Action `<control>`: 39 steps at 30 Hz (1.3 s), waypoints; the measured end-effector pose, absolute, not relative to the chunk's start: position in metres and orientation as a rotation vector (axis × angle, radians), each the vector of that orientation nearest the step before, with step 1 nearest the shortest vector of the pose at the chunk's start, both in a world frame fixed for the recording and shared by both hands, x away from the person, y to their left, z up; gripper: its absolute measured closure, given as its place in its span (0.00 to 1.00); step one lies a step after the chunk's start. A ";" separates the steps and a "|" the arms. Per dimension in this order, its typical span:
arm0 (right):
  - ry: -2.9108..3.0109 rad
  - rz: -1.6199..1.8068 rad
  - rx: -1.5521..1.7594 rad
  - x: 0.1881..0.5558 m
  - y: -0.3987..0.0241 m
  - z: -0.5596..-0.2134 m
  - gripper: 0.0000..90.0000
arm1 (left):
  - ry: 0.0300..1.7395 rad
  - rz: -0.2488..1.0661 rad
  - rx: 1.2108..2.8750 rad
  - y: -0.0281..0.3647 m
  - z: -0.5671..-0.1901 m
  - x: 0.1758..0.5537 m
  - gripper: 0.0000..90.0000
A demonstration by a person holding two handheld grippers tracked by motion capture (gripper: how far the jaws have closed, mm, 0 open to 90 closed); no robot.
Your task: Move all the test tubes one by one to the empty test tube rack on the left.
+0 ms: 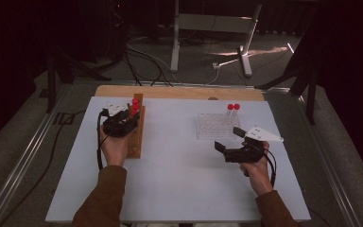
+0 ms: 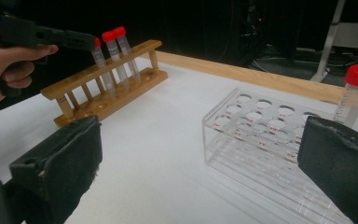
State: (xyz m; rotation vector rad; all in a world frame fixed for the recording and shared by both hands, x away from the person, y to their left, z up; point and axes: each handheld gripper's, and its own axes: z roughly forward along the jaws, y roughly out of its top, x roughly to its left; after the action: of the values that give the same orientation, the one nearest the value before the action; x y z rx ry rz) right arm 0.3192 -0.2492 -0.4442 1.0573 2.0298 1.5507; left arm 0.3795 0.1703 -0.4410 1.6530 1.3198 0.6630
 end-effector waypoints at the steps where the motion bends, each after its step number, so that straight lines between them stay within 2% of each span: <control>1: 2.028 1.551 1.058 0.319 -0.250 -0.444 0.00 | 1.321 0.648 1.641 0.172 -0.441 0.378 0.53; 4: 2.025 1.552 1.062 0.320 -0.251 -0.444 0.00 | 1.323 0.612 1.605 0.177 -0.439 0.370 0.36; 8: 2.025 1.546 1.064 0.320 -0.251 -0.445 0.00 | 1.319 0.600 1.580 0.182 -0.438 0.357 0.21; 17: 2.020 1.542 1.067 0.320 -0.251 -0.445 0.00 | 1.230 0.591 1.594 0.182 -0.436 0.326 0.04; 26: 1.998 1.543 1.077 0.320 -0.255 -0.441 0.00 | 1.138 0.614 1.604 0.178 -0.436 0.306 0.01; 39: 1.919 1.494 1.144 0.332 -0.277 -0.425 0.00 | 1.102 0.568 1.587 0.178 -0.430 0.291 0.01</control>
State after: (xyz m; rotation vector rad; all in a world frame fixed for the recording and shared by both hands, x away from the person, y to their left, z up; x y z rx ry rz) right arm 0.3322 -0.2774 -0.4246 1.1438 1.9195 1.4937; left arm 0.2913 0.1779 -0.4304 1.5872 1.1018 0.5680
